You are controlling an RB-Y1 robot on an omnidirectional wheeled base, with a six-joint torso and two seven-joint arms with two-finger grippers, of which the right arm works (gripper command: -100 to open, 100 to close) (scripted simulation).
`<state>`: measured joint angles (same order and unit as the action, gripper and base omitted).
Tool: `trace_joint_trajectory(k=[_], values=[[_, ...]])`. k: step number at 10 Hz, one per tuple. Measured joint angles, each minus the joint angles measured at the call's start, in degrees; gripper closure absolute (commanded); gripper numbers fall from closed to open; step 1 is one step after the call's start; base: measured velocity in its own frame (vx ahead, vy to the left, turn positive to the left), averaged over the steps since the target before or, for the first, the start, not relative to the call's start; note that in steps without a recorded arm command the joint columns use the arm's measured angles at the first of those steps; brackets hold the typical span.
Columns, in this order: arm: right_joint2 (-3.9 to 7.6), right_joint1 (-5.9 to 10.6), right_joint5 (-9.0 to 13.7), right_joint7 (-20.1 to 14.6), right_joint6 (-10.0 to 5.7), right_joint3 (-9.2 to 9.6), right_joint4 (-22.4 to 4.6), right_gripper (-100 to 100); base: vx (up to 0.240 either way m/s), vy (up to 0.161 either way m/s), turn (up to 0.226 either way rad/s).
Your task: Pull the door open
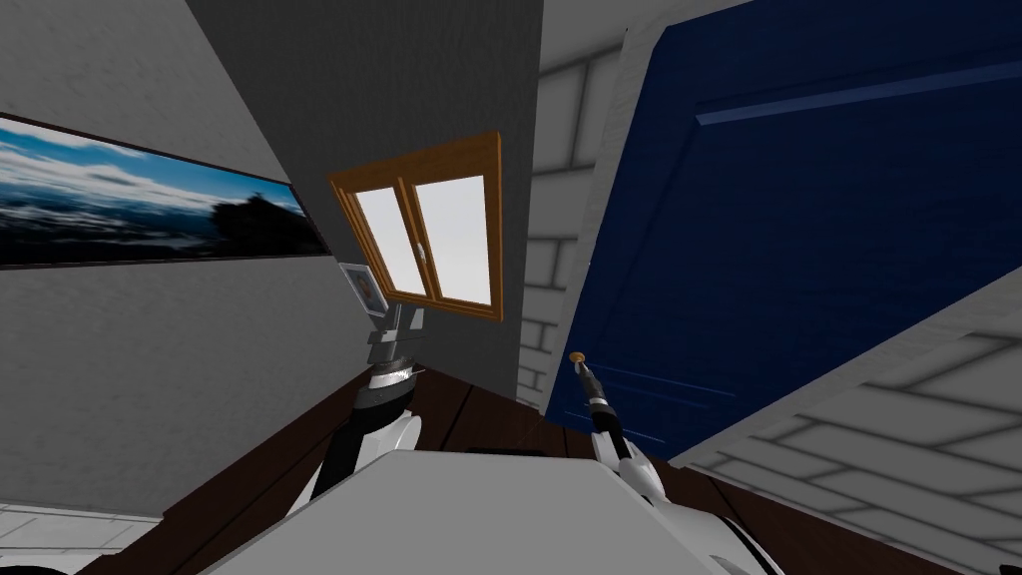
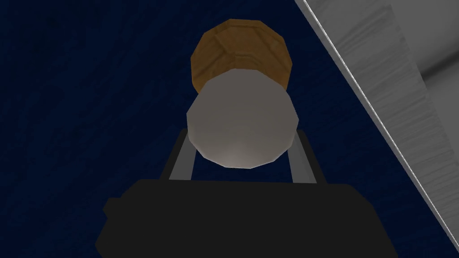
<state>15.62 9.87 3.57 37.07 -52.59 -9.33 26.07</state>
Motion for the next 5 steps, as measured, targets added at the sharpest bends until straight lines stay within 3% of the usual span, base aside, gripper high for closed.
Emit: trace_joint_trajectory(k=[4,5], values=[[0.08,0.13,1.01,-5.37,-0.19,0.25,-0.30,100,-0.026,-0.012,0.033],[0.08,-0.44,1.30,-6.72,0.27,0.33,0.76,100,-0.023,-0.013,0.009]])
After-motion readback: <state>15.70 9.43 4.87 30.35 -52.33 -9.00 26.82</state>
